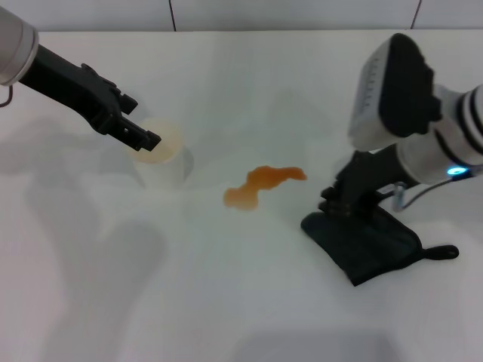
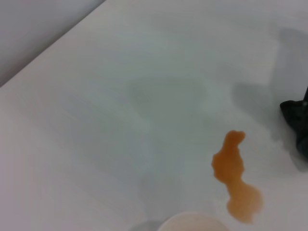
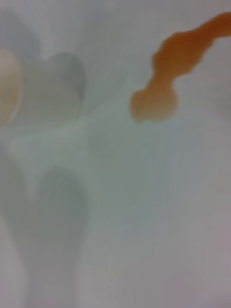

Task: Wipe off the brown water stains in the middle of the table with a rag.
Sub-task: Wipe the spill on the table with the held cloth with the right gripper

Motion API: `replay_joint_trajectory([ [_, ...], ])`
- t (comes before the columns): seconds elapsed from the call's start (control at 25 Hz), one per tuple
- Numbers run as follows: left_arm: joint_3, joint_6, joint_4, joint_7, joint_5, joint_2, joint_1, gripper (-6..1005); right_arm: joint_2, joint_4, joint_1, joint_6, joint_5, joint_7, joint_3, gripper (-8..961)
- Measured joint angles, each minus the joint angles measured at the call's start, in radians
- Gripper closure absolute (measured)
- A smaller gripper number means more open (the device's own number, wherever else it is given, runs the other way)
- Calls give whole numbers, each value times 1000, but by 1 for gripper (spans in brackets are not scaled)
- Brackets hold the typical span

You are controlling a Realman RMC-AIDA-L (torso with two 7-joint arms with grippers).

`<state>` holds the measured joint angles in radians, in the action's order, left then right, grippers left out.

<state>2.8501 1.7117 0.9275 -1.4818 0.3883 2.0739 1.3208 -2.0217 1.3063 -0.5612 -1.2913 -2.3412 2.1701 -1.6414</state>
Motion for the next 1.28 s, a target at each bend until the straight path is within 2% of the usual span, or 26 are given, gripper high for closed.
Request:
replay_joint_trajectory([
  [0.28,0,-18,-21,0,7,0,0,137,-3,6,-4,192,3,8,-182,814],
  [0.4,0,-21,-21,0,12,0,0,137,-1,19,-6,205,-2,10,-204,813],
  [0.64,0,-30,-21,0,15,-1,-3,137,5,70,23,157,2,13,-137,811],
  [1.0,0,-57,-23,0,23,-1,3,137,6,107,27,-37,11,19,-11,809],
  [1.28,0,-66,-24,0,24,-1,7,137,8,111,29,-141,101,24,99,807],
])
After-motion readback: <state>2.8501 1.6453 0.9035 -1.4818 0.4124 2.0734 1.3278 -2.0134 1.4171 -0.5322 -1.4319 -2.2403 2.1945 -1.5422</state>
